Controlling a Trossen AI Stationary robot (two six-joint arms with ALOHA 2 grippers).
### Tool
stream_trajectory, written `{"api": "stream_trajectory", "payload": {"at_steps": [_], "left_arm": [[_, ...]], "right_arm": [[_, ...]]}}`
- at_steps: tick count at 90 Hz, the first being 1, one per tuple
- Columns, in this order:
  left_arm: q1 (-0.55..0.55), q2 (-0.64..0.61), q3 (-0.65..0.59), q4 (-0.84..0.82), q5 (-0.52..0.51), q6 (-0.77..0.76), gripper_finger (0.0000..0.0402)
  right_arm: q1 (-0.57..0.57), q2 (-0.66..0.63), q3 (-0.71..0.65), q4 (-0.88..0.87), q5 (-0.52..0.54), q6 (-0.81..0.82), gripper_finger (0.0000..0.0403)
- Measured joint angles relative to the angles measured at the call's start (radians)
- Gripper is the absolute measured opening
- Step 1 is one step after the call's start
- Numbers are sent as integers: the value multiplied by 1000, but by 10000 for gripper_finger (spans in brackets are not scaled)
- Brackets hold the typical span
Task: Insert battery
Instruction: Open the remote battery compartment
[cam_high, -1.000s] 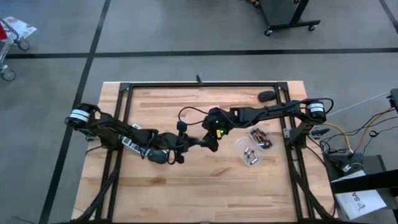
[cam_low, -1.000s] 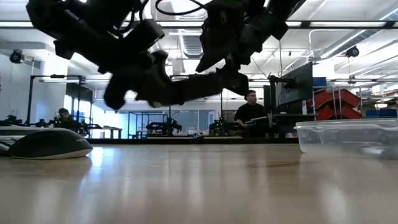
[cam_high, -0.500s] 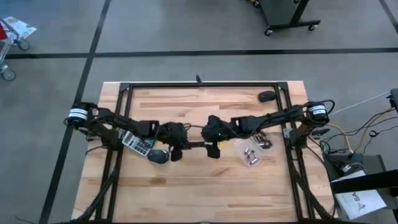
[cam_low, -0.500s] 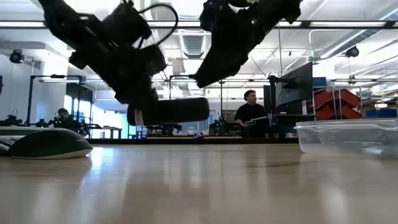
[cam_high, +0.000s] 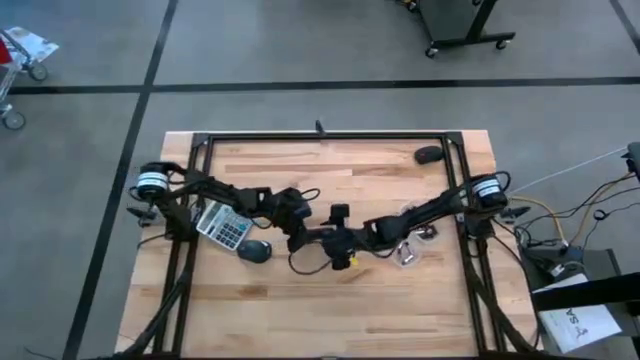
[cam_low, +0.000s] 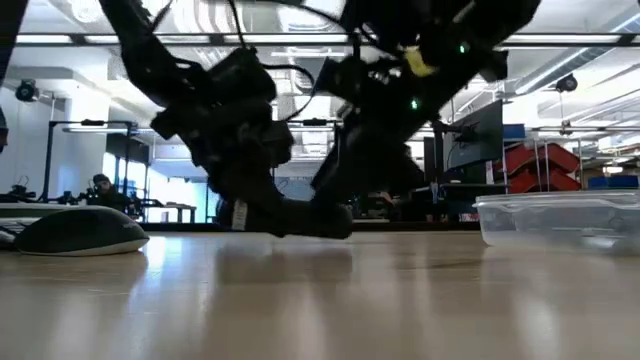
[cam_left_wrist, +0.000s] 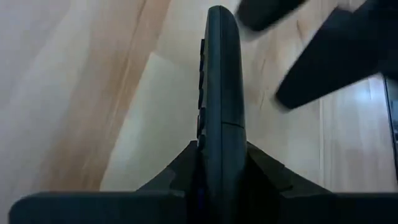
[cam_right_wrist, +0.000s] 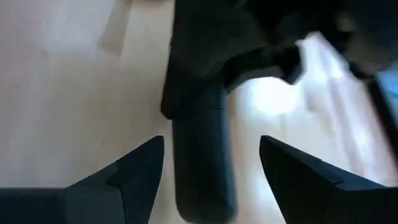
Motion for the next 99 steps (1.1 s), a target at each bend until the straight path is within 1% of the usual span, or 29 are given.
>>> {"api": "stream_trajectory", "payload": {"at_steps": [23,32,45,56,72,88,99], "left_arm": [[0,33,29,-16,26,5,74],[0,33,30,-17,25,16,75],[1,33,29,-21,17,27,86],[1,33,25,-26,-22,77,113],[0,32,25,-11,-61,187,171],[2,2,25,8,-110,334,231],[-14,-32,23,18,-147,430,246]], "right_arm": [[-2,46,2,22,-3,50,282],[-2,74,4,33,-3,63,279],[-2,105,5,75,0,75,261],[0,107,5,76,-3,84,243],[0,107,5,74,-11,91,226],[0,107,5,72,-12,98,223],[0,105,5,71,-12,100,232]]}}
